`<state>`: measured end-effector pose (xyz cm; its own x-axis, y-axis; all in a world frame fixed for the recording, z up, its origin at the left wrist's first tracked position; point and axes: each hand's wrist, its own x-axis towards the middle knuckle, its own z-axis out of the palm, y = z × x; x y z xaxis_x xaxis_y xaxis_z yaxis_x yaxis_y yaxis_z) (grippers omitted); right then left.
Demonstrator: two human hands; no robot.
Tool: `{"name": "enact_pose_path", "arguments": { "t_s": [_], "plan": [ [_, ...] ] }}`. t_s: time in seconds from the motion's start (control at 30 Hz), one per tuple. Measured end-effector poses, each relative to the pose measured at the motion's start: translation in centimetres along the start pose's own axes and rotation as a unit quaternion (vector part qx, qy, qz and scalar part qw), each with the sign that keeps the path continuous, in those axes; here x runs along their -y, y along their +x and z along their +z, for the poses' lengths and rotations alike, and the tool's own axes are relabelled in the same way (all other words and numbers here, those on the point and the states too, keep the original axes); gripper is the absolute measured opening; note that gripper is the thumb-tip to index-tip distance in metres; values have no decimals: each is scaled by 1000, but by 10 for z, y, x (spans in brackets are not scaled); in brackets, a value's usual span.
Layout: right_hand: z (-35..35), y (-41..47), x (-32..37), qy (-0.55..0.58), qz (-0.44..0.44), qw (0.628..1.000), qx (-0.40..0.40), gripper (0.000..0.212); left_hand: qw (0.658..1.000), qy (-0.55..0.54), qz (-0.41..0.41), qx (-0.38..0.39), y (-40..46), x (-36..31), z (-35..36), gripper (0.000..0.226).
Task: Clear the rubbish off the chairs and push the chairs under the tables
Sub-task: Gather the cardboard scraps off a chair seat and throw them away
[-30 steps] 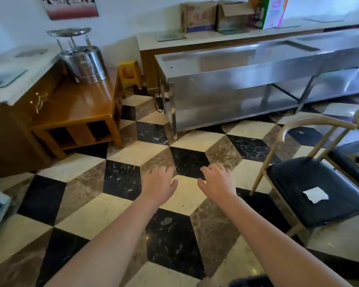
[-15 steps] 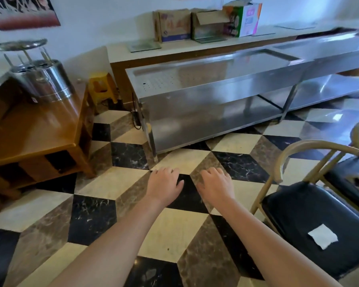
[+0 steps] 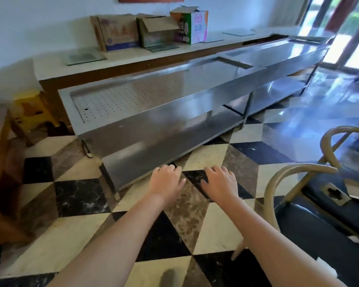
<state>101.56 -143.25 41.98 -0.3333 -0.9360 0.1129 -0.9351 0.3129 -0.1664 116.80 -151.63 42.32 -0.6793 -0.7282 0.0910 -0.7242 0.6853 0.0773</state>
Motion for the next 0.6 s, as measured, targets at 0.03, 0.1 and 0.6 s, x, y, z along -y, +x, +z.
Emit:
{"name": "enact_pose_path", "arguments": {
  "t_s": [0.03,0.1,0.6],
  "plan": [
    [-4,19,-5,2,18,1000,1,36,1000,4,16,8,26,3,-2,41],
    [-11,54,-18,7,46,999,-10,37,998,19,58,17,76,5,-7,41],
    [16,231,-216,32,234,969,-69,31,967,2,254,16,375,-102,51,36]
  ]
}}
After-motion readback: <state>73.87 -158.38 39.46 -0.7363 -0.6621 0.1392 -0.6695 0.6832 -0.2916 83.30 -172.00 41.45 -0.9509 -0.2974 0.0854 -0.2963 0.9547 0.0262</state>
